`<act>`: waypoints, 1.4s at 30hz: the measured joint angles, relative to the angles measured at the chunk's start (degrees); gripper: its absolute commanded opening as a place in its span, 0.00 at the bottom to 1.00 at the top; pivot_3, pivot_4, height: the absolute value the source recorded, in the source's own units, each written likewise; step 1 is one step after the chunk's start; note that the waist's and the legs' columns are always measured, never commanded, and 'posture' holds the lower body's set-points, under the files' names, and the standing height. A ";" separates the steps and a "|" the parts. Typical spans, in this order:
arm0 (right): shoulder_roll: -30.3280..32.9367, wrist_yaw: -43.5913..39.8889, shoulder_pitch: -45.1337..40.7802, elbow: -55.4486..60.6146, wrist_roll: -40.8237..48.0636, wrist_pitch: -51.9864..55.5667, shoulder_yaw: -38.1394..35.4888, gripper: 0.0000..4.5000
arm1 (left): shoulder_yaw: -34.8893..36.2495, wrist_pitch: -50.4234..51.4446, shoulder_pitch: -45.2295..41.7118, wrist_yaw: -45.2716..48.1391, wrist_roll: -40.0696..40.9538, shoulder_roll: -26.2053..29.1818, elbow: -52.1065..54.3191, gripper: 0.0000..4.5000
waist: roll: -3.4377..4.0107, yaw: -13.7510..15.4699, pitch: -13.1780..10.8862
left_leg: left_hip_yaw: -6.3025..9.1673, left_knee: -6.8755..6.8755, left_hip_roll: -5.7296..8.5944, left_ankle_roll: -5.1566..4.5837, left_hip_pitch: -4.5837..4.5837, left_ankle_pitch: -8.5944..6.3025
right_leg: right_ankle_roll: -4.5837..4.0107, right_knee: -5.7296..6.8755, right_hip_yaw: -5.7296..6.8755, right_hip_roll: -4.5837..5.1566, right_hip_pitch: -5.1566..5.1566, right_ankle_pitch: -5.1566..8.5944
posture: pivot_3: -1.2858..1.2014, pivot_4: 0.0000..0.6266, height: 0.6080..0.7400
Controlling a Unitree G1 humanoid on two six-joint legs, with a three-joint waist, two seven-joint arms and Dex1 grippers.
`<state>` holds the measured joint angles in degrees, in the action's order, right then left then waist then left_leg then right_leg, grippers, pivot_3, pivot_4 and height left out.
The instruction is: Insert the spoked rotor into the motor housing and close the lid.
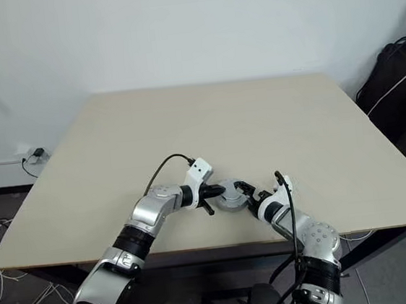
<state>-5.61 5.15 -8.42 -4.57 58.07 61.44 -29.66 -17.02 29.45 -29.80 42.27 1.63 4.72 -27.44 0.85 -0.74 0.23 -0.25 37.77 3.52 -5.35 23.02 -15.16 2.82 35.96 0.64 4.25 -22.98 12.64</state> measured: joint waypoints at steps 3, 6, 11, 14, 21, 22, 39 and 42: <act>0.00 -0.21 0.06 -0.52 0.68 0.05 0.01 0.99 | 0.09 0.07 0.13 -0.19 0.00 0.02 0.17 0.00 | 0.00 -0.08 0.00 | 0.00 -0.01 -0.01 0.00 -0.01 0.00 | 0.00 0.00 0.00 -0.01 0.00 0.00 | 0.52 0.00 1.00; 0.01 -0.49 0.39 -1.12 1.35 0.42 0.11 0.87 | 0.17 0.08 0.18 -0.37 0.00 0.02 0.26 0.00 | 0.00 -0.08 0.00 | 0.00 -0.02 -0.01 0.00 -0.01 0.00 | 0.00 0.00 0.00 -0.01 0.00 0.00 | 0.52 0.00 1.00; 0.26 -1.67 1.96 -1.44 2.46 1.77 0.80 0.52 | 0.43 0.12 0.32 -0.71 0.00 0.22 0.43 0.00 | 0.02 -0.02 -0.02 | 0.00 -0.02 -0.01 0.00 -0.01 0.00 | 0.00 -0.01 -0.01 0.01 0.00 0.00 | 0.52 0.00 1.00; 0.33 -2.87 2.54 -0.58 4.33 2.25 1.37 0.40 | 0.81 0.12 0.34 -0.97 -0.02 0.57 0.54 0.00 | 0.13 -0.35 0.06 | 0.00 -0.03 -0.01 -0.01 -0.13 -0.01 | -0.01 0.00 -0.02 0.01 0.11 0.01 | 0.52 0.00 1.00; 0.39 -2.64 4.08 -0.27 5.48 2.50 2.54 0.27 | 0.93 0.20 0.43 -0.98 -0.07 0.64 0.54 0.00 | 0.21 -0.31 0.10 | 0.00 -0.02 -0.01 -0.02 -0.17 0.00 | -0.22 0.00 -0.01 0.01 0.15 0.13 | 0.52 0.00 1.00; 0.39 -2.63 4.17 -0.21 5.56 2.48 2.64 0.27 | 0.93 0.20 0.43 -0.97 -0.07 0.64 0.54 0.00 | 0.21 -0.31 0.10 | 0.00 -0.02 -0.01 -0.02 -0.17 0.00 | -0.21 0.00 -0.02 0.01 0.15 0.13 | 0.52 0.00 1.00; 0.46 -2.16 5.57 0.82 7.65 0.30 4.38 0.27 | 10.26 -0.09 7.71 -13.53 4.43 -6.38 5.20 0.00 | 0.03 -0.33 -0.29 | 0.00 -0.05 -0.02 -0.02 0.00 0.00 | 0.13 0.00 -0.03 -0.02 -0.03 -0.07 | 0.52 0.00 1.00; 0.47 -2.09 6.33 1.36 8.85 0.08 4.57 0.27 | 13.15 -2.22 12.56 -20.00 5.06 -8.25 12.19 0.00 | 0.03 -0.27 -0.36 | -0.01 -0.05 -0.03 -0.01 0.35 0.00 | 0.13 0.01 -0.04 -0.02 -0.42 -0.07 | 0.52 0.00 1.00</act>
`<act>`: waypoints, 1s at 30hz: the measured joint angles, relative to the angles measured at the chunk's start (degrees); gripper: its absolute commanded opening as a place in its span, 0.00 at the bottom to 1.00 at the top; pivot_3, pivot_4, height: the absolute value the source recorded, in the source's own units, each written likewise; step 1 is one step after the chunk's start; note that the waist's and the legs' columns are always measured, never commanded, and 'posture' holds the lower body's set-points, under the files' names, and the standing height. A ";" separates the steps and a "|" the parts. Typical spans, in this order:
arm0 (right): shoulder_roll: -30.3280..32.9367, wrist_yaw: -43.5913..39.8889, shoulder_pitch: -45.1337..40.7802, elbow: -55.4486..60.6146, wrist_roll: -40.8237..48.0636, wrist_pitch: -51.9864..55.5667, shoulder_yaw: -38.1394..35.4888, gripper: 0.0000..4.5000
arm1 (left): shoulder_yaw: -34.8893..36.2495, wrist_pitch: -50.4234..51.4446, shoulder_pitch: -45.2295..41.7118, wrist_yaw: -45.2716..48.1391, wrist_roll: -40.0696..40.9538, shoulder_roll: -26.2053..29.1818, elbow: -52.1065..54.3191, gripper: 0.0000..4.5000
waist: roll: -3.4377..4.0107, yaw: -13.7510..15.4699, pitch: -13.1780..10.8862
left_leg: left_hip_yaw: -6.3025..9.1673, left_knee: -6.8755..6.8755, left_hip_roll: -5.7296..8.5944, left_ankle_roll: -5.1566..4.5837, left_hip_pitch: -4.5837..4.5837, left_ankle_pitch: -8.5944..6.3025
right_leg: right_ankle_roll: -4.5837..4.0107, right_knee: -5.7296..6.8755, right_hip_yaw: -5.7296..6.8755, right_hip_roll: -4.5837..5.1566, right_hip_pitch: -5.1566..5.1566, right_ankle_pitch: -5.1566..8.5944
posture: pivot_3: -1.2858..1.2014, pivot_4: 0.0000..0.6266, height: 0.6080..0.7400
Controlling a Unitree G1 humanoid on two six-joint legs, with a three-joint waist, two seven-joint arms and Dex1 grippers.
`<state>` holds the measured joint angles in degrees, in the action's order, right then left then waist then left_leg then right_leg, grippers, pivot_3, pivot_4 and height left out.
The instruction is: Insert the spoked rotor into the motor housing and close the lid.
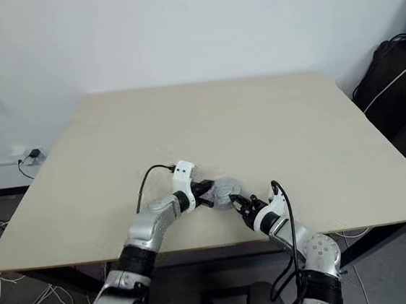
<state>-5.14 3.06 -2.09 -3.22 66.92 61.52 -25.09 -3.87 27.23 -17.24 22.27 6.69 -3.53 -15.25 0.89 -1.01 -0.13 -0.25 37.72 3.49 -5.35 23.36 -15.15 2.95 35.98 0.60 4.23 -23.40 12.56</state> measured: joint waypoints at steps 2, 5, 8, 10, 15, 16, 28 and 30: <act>0.00 0.26 0.45 0.42 0.79 -0.14 0.06 0.27 | 1.96 -0.39 2.24 -3.12 0.39 -0.46 3.55 0.00 | 0.01 0.11 0.00 | -0.01 0.02 0.00 0.02 0.21 0.02 | 0.00 0.02 -0.01 0.00 -0.21 -0.01 | 0.52 0.00 1.00; 0.01 0.86 1.34 1.49 1.78 -0.59 0.41 0.27 | 6.97 0.06 5.86 -3.35 6.60 -0.04 7.57 0.00 | 0.05 0.24 -0.01 | -0.01 0.01 0.00 0.02 0.26 0.01 | -0.02 -0.02 -0.01 0.00 -0.27 0.00 | 0.52 0.00 1.00; 0.03 1.16 2.22 1.79 3.18 -1.07 0.57 0.27 | 11.66 3.69 10.73 -1.96 15.13 0.02 10.81 0.00 | 0.09 0.32 -0.05 | -0.02 0.01 0.01 -0.01 0.31 -0.01 | -0.08 -0.10 0.00 0.02 -0.28 0.03 | 0.52 0.00 1.00; 0.04 1.40 2.71 2.20 4.01 -1.20 0.70 0.27 | 13.36 6.75 15.19 0.06 21.86 -0.46 12.94 0.04 | 0.15 0.35 -0.21 | -0.04 0.01 0.04 -0.05 0.33 -0.03 | -0.11 -0.12 0.00 0.04 -0.29 0.05 | 0.52 0.00 1.00; 0.11 2.33 2.86 3.04 5.55 -1.50 1.67 0.27 | 13.98 14.06 21.63 2.67 34.07 -0.61 16.98 0.35 | 0.25 0.46 -0.42 | -0.04 0.07 0.04 -0.04 0.34 -0.02 | -0.41 -0.07 0.03 0.04 -0.30 0.23 | 0.52 0.00 1.00; 0.15 2.36 2.85 3.33 5.94 -1.48 2.28 0.27 | 13.86 15.41 22.39 2.76 36.23 -0.59 17.81 0.41 | 0.30 0.43 -0.44 | -0.04 0.08 0.04 -0.04 0.33 -0.02 | -0.41 -0.06 0.02 0.03 -0.29 0.23 | 0.52 0.00 1.00; 0.43 4.03 2.49 6.23 11.49 -3.45 4.67 0.27 | 15.98 17.28 25.10 -3.40 52.79 -0.55 18.41 1.00 | 0.30 0.46 -0.44 | -0.04 0.11 0.04 -0.03 0.32 -0.01 | -0.41 -0.07 0.01 -0.02 -0.27 0.23 | 0.52 0.00 1.00; 0.49 4.05 2.54 7.03 12.70 -3.36 5.41 0.27 | 16.02 17.07 25.14 -4.15 54.61 -0.55 18.41 1.00 | 0.30 0.46 -0.44 | -0.04 0.11 0.04 -0.03 0.31 -0.01 | -0.41 -0.06 0.00 -0.02 -0.27 0.23 | 0.52 0.00 1.00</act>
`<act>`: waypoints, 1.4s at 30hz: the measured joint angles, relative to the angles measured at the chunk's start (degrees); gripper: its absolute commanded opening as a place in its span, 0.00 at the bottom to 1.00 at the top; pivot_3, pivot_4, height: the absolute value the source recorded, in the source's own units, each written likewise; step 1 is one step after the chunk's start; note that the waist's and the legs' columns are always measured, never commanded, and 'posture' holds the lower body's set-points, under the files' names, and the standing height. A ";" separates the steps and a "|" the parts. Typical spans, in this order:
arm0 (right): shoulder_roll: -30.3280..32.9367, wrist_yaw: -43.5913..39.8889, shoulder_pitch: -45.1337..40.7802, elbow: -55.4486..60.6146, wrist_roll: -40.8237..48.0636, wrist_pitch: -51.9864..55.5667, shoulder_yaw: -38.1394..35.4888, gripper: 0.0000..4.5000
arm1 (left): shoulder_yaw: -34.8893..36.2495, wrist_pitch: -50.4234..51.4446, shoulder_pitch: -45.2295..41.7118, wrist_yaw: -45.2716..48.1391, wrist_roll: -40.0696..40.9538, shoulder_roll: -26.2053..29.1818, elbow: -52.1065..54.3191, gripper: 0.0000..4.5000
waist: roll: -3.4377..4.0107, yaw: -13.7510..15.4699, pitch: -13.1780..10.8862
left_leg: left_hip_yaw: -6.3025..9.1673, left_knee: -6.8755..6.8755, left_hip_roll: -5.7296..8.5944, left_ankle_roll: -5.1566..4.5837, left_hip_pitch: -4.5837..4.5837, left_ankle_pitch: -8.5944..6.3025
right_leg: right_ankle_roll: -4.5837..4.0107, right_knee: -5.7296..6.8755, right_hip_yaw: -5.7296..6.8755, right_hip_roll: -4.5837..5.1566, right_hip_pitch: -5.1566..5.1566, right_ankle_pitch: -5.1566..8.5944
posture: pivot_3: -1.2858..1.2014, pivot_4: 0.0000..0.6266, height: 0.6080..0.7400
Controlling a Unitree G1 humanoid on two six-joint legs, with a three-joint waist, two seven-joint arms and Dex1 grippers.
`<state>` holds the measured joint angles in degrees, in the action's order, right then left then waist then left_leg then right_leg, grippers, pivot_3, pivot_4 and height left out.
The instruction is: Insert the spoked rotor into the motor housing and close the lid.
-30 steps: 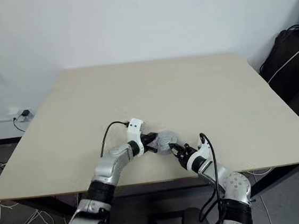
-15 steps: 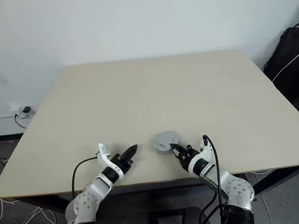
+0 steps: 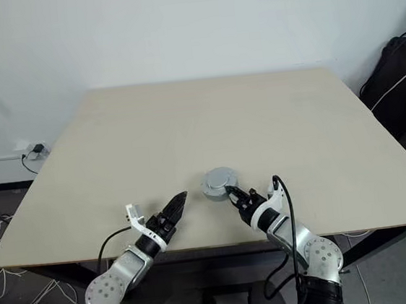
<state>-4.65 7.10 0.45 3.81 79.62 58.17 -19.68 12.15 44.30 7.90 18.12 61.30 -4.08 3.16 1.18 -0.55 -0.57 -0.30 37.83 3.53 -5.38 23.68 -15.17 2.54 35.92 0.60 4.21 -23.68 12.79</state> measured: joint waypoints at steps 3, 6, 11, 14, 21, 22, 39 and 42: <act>0.16 -0.04 0.15 1.72 1.81 0.84 2.20 0.27 | -0.39 0.01 -0.07 -0.58 3.35 0.00 0.00 1.00 | 0.00 -0.03 0.00 | 0.00 0.00 0.00 0.00 -0.01 0.00 | -0.01 0.00 -0.01 -0.01 0.00 0.01 | 0.52 0.00 1.00; 0.31 -0.01 0.40 2.35 2.93 1.15 4.17 0.27 | -1.24 0.06 -0.17 -0.69 5.89 0.00 0.01 1.00 | 0.00 0.00 0.00 | 0.00 0.01 0.00 0.00 -0.01 0.00 | -0.01 0.00 -0.01 -0.02 0.02 0.01 | 0.52 0.00 1.00; 1.42 0.51 1.52 3.29 4.12 1.28 6.67 0.27 | -2.93 -0.52 -0.23 -0.70 8.98 0.02 0.01 1.00 | 0.00 0.07 0.00 | -0.01 0.05 0.01 0.01 -0.02 0.00 | -0.01 0.00 -0.01 -0.02 0.03 0.01 | 0.52 0.00 1.00; 2.45 0.71 1.98 3.41 4.92 1.27 7.34 0.27 | -3.69 -1.31 -0.19 -0.74 10.16 0.04 0.01 1.00 | 0.00 0.08 0.01 | 0.00 0.05 0.01 0.02 -0.03 0.01 | -0.02 0.00 -0.01 -0.04 0.04 0.01 | 0.52 0.00 1.00; 4.96 0.80 3.12 3.71 7.40 2.36 9.70 0.27 | -4.50 -2.63 -0.02 -1.98 10.84 0.09 -0.02 1.00 | -0.01 0.08 0.01 | 0.00 0.11 0.01 0.01 -0.04 0.01 | -0.02 0.00 -0.02 -0.05 0.07 0.01 | 0.52 0.00 1.00; 5.17 0.80 3.11 3.81 7.68 2.33 10.05 0.27 | -4.74 -2.57 0.05 -2.18 10.85 0.10 -0.02 1.00 | -0.01 0.09 0.01 | -0.01 0.12 0.01 0.01 -0.04 0.01 | -0.02 0.00 -0.02 -0.05 0.08 0.01 | 0.52 0.00 1.00; 8.14 -0.50 3.84 6.13 8.21 -0.12 13.78 0.27 | -7.08 -3.52 1.01 -3.97 14.25 0.26 -0.47 0.52 | -0.04 0.20 0.02 | -0.01 0.19 0.01 0.00 -0.06 0.02 | -0.02 0.00 -0.02 -0.07 0.14 0.01 | 0.52 0.00 1.00; 8.29 -1.11 4.50 6.76 6.94 -1.21 14.32 0.44 | -7.66 -4.44 1.07 -4.61 13.84 0.28 -0.47 0.52 | -0.04 0.37 0.02 | -0.01 0.21 0.01 0.00 -0.06 0.02 | -0.01 0.00 -0.02 -0.07 0.15 0.01 | 0.52 0.00 1.00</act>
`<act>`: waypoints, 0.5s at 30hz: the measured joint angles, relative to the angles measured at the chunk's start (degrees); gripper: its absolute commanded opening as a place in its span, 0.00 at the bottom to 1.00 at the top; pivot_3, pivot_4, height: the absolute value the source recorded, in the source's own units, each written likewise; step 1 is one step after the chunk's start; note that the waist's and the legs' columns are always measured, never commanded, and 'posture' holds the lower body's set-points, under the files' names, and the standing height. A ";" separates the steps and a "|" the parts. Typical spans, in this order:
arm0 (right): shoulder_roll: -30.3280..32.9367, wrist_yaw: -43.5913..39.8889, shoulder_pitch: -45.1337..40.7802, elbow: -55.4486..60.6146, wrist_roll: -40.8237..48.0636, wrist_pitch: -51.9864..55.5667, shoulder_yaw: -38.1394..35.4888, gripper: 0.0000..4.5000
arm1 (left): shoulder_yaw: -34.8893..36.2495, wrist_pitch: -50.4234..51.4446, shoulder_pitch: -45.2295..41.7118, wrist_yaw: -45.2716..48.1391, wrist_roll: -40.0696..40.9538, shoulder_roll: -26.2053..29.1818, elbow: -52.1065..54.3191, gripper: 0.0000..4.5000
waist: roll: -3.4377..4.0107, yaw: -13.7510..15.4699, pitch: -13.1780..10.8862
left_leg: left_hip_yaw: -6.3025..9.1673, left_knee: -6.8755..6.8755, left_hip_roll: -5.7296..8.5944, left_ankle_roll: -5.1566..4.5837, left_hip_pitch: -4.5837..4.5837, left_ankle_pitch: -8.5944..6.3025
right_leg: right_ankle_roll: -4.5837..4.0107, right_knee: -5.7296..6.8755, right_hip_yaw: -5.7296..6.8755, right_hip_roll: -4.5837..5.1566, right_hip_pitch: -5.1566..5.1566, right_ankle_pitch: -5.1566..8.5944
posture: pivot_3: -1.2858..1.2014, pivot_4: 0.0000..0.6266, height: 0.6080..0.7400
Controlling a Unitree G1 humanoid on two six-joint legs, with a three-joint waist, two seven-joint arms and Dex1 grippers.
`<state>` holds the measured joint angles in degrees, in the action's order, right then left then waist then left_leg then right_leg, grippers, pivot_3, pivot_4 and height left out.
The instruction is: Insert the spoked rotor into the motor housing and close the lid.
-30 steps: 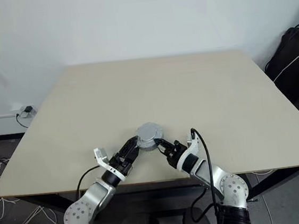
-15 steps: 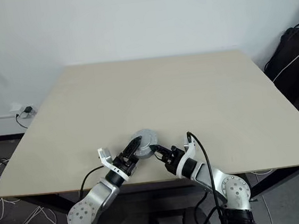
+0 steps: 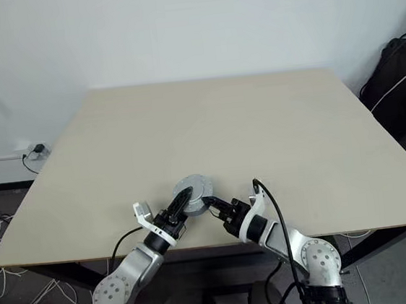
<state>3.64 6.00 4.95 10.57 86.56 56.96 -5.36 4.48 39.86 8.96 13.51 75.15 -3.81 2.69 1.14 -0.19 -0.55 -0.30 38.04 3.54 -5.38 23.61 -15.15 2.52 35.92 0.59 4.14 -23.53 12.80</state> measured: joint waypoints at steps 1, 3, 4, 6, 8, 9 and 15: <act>0.49 0.07 0.20 0.09 -0.69 -0.17 0.18 0.50 | -0.38 -0.85 -0.19 -0.77 -0.83 0.02 0.07 0.52 | 0.00 0.11 0.02 | -0.01 0.01 0.00 0.00 -0.01 0.00 | 0.00 0.00 -0.01 0.00 0.02 0.00 | 0.52 0.00 1.00; 1.45 0.06 0.85 0.22 -0.91 -0.19 0.26 0.65 | -0.43 -2.41 -0.23 -2.59 -2.40 0.03 -0.10 0.50 | -0.02 0.31 0.02 | -0.02 0.03 0.00 0.00 -0.01 0.00 | 0.01 0.00 -0.03 0.00 0.02 0.00 | 0.52 0.00 1.00; 1.67 -0.22 0.95 0.65 -0.90 -0.29 0.12 0.72 | -0.36 -3.11 -0.21 -3.43 -3.09 0.03 -0.37 0.49 | -0.01 0.30 0.02 | -0.02 0.03 0.00 0.00 -0.02 0.00 | 0.01 0.01 -0.04 0.00 0.02 0.00 | 0.52 0.00 1.00; 2.64 -0.67 0.93 3.19 -1.15 -0.71 0.04 0.87 | 0.55 -5.10 -0.50 -5.19 -5.04 0.03 -1.85 0.48 | -0.01 0.36 0.02 | -0.03 0.03 -0.03 0.00 -0.03 0.00 | 0.01 0.03 -0.05 -0.04 0.01 0.00 | 0.52 0.00 1.00; 4.64 -0.66 0.86 5.85 -3.47 -0.82 0.84 1.00 | 1.60 -7.10 -1.70 -7.28 -7.73 0.01 -3.51 0.48 | -0.04 0.81 0.02 | -0.03 0.06 -0.03 0.00 -0.02 0.01 | 0.00 0.03 -0.04 -0.04 0.01 -0.01 | 0.52 0.00 1.00; 5.89 -0.80 0.92 6.96 -5.96 -1.34 1.53 1.00 | 2.21 -7.97 -2.64 -8.18 -8.64 -0.05 -4.35 0.48 | -0.05 1.04 0.02 | -0.03 0.12 -0.02 0.00 -0.01 0.01 | 0.01 0.03 -0.04 -0.03 0.02 -0.01 | 0.52 0.00 1.00; 14.51 -7.62 2.87 13.47 -31.80 -12.73 9.13 1.00 | 6.88 -11.58 -10.43 -9.92 -10.64 -0.33 -8.92 0.47 | -0.34 2.32 0.17 | -0.08 0.22 0.01 -0.01 0.02 0.01 | 0.05 0.00 -0.02 -0.06 0.05 -0.04 | 0.52 0.00 1.00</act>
<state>18.15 -1.63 7.82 24.05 54.76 44.22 3.77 11.36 28.28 -1.47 3.59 64.51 -4.14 -6.23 0.80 2.13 -0.38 -0.38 38.26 3.55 -5.40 23.63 -15.14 2.58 35.92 0.57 4.08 -23.48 12.76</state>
